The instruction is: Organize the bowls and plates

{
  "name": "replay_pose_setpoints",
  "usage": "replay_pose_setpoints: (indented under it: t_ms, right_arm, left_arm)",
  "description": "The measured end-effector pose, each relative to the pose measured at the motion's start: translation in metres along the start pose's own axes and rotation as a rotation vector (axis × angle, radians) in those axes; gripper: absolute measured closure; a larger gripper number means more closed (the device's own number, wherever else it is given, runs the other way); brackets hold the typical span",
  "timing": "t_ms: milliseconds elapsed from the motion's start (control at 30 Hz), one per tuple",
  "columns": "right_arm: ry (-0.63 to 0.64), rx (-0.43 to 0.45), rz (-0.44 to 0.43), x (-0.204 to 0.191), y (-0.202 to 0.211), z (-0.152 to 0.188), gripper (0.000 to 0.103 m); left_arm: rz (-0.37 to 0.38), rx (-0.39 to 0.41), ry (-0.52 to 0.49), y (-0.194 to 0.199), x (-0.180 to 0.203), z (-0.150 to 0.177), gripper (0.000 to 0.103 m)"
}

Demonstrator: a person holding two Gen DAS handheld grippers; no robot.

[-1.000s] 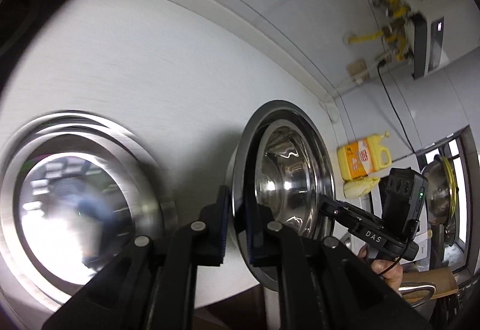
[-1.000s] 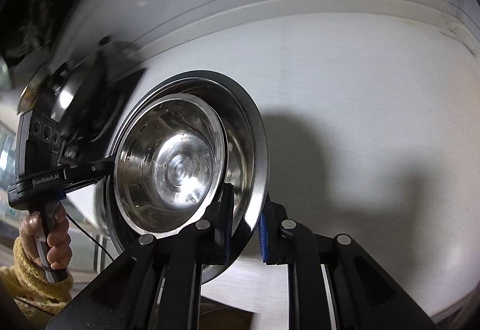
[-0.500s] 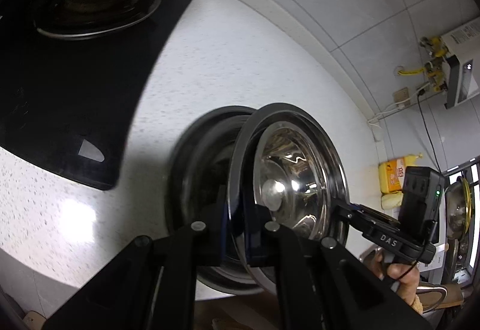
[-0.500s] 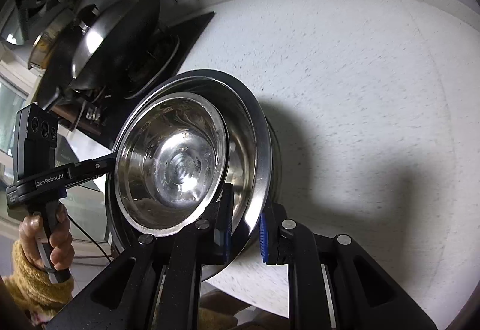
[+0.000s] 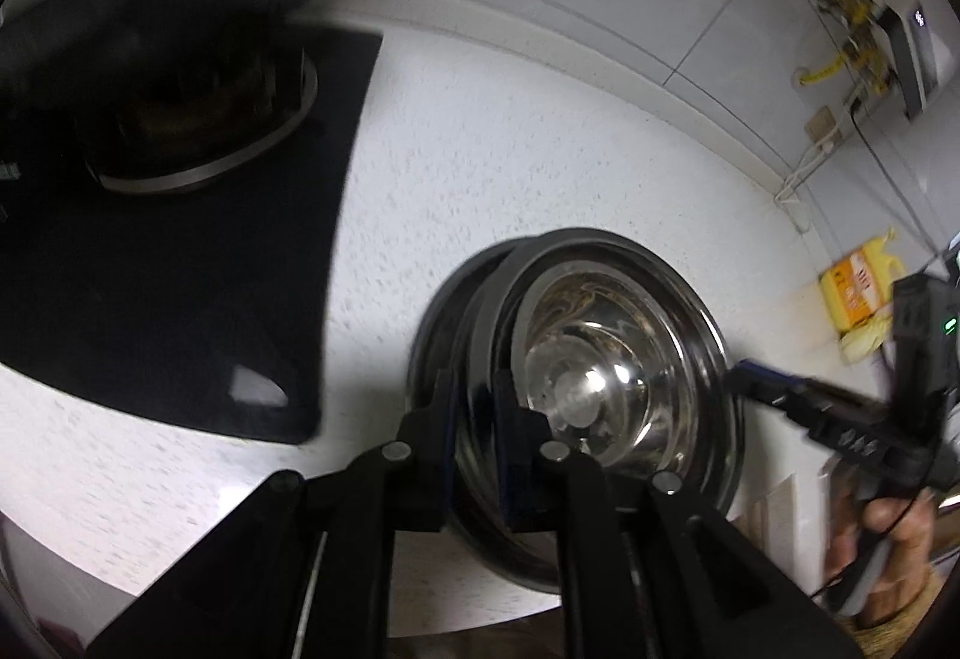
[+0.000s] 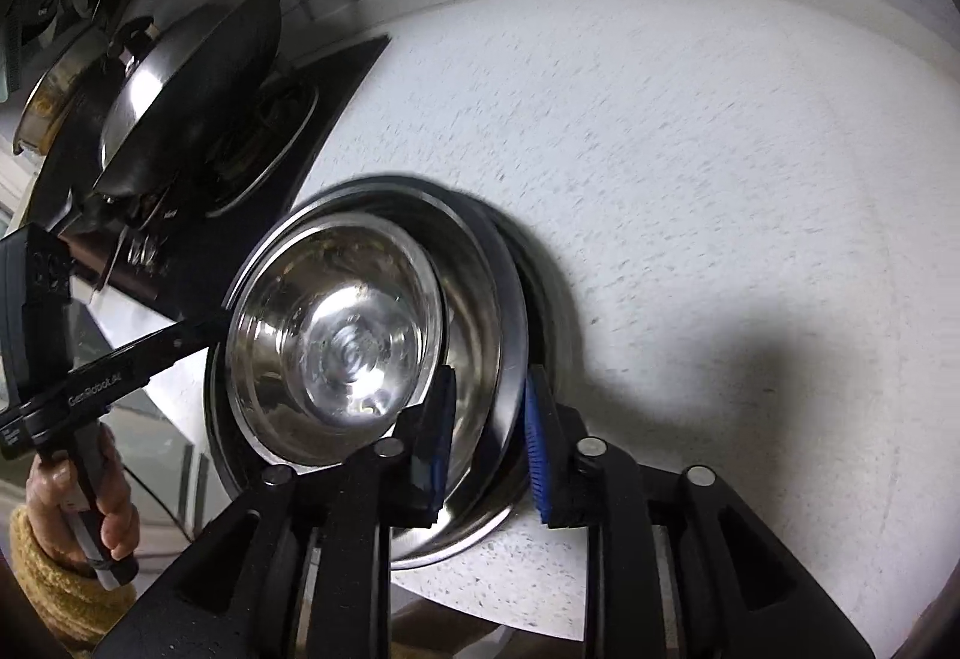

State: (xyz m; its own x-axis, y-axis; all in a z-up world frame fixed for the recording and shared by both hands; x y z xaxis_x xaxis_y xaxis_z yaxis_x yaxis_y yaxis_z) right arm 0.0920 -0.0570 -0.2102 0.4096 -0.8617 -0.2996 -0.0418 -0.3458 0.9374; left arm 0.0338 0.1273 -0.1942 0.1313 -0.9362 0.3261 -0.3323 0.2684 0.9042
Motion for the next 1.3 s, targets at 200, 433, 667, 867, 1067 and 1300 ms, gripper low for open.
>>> replay_pose_setpoints:
  t_ms: [200, 433, 667, 867, 1067, 1300]
  right_arm:
    - [-0.05, 0.19, 0.098, 0.006, 0.057, 0.027, 0.06]
    - [-0.027, 0.451, 0.299, 0.011, 0.135, 0.074, 0.02]
    - [0.014, 0.559, 0.401, 0.038, 0.157, 0.102, 0.01]
    - [0.075, 0.581, 0.416, 0.052, 0.156, 0.121, 0.002]
    - [0.078, 0.573, 0.399, 0.055, 0.155, 0.135, 0.002]
    - [-0.015, 0.528, 0.427, 0.058, 0.156, 0.159, 0.002]
  left_arm:
    - [-0.053, 0.161, -0.093, 0.054, 0.01, 0.015, 0.092]
    - [-0.213, 0.38, -0.137, 0.12, 0.019, 0.058, 0.092]
    - [-0.288, 0.346, -0.095, 0.126, 0.05, 0.094, 0.092]
    - [-0.356, 0.335, -0.099, 0.133, 0.085, 0.115, 0.092]
    - [-0.358, 0.351, -0.115, 0.145, 0.099, 0.112, 0.092]
    - [-0.279, 0.36, -0.126, 0.143, 0.088, 0.121, 0.092]
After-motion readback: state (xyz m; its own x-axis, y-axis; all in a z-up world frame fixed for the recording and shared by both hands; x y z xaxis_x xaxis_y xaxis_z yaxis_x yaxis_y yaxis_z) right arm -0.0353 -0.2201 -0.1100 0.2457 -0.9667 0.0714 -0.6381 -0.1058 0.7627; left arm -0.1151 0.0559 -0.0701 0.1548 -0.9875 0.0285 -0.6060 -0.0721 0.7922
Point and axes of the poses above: each gripper's, at about its wrist camera, not at the fingertips, and y roughly against the way its jaws point, x to its right, z to its underside, the point moved 7 cm from there along -y, roughly the way its jaws point, and after that the axes turned 15 degrees about -x, right-handed, at the moved point
